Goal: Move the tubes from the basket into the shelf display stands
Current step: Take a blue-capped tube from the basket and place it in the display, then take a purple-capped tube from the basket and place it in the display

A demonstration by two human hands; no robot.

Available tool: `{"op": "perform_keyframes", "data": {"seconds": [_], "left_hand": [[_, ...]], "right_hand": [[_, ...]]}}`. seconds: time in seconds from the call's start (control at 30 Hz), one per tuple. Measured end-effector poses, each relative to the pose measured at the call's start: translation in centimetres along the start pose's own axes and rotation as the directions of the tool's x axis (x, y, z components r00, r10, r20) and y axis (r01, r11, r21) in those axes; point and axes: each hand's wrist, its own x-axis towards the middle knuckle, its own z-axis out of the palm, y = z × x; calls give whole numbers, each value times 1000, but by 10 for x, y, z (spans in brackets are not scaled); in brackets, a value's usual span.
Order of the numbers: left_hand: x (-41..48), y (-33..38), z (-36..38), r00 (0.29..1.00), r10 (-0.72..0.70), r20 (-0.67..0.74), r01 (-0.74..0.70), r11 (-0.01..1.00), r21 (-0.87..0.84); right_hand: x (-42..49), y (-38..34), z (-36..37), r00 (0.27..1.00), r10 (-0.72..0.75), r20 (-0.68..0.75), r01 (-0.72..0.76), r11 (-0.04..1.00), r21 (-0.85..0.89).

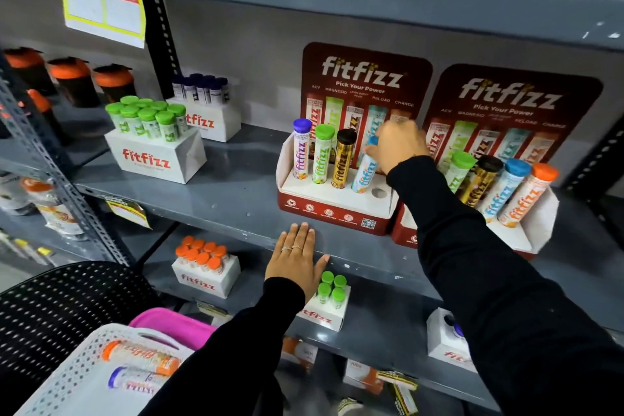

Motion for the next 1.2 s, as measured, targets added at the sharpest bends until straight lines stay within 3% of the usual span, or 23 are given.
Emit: {"op": "perform_keyframes", "data": {"seconds": [0.17, 0.3, 0.43, 0.53, 0.63, 0.7, 0.8, 0.87, 0.93, 1.0, 1.1, 1.2], "left_hand": [[0, -1, 2, 1000, 1, 8, -1, 1000, 3], [2, -2, 3, 1000, 4, -2, -4, 1000, 4], [2, -4, -1, 999, 27, -31, -29, 998, -49], [-12, -12, -5, 994, -1, -111, -17, 987, -161], [-47, -31, 2, 972, -163, -166, 123, 965, -232], [-83, -54, 12, 938, -339, -78, 303, 907, -293], [-159, -99, 33, 733, -664, 146, 674, 681, -285], [-212, -123, 44, 608, -766, 209, 793, 572, -209], [-261, -134, 54, 536, -794, 286, 843, 517, -145], [-300, -134, 63, 509, -768, 390, 857, 495, -145], [-335, -119, 65, 459, -701, 546, 880, 444, -171], [-343, -118, 65, 448, -672, 590, 876, 461, -139]], "right_hand": [[10, 2, 6, 988, 20, 154, -41, 990, 133], [15, 6, 1, 976, -14, 215, -10, 994, 109], [2, -5, 6, 994, -104, 19, 103, 993, 62], [-14, -40, 15, 958, -248, -145, 266, 956, 120], [-42, -91, 43, 877, -453, -163, 481, 839, 255], [-68, -122, 68, 826, -561, -63, 544, 761, 354], [-109, -169, 111, 662, -744, 91, 666, 640, 384], [-138, -197, 137, 557, -808, 195, 701, 582, 412], [-169, -222, 166, 432, -813, 390, 695, 576, 430], [-200, -244, 193, 345, -804, 485, 713, 561, 422], [-237, -265, 222, 278, -796, 538, 752, 528, 394], [-256, -286, 248, 268, -778, 568, 746, 541, 389]]}}
